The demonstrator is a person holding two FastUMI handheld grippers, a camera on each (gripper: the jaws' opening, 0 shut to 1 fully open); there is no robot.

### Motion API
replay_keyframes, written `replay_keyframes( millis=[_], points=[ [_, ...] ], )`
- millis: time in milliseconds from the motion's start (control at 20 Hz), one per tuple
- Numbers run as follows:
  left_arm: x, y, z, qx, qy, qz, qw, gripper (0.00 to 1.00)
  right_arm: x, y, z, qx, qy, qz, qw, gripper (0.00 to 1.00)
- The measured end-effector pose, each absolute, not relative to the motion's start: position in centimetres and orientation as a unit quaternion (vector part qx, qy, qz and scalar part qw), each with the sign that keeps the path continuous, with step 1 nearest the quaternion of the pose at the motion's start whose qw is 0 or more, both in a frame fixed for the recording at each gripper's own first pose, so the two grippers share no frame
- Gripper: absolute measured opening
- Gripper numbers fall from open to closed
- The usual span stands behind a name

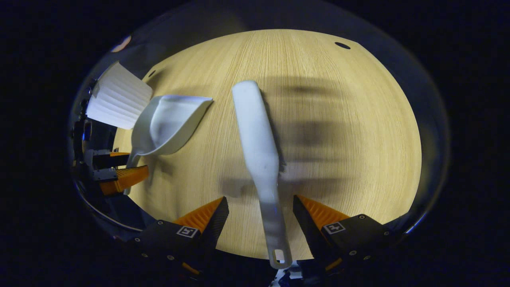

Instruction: Pick up the small broom and dustpan from the desktop, sweep the trash into the dustpan with the broom, and then empty the trash into the garbage bin.

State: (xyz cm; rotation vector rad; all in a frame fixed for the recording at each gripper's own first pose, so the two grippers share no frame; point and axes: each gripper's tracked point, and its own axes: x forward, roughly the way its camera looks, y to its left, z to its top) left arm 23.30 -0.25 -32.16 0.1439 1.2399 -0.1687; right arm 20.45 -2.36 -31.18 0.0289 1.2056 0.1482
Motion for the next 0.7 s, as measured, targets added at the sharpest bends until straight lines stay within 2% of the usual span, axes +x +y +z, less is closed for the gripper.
replay_keyframes(
  millis=[300,500,700],
  points=[
    [23.6,-1.5,-22.6,0.047,0.46,-0.088,0.882,0.99,22.1,-1.8,-21.8,0.035,0.455,0.072,0.887,0.97],
    [23.6,-1.8,-20.9,0.044,0.338,-0.093,0.936,0.98,23.1,-0.5,-13.3,0.041,0.339,0.076,0.937,0.97],
    [23.5,-1.1,-20.8,0.014,0.223,-0.101,0.969,0.98,20.1,-0.9,-9.0,0.013,0.208,0.067,0.976,0.97]
  ],
)
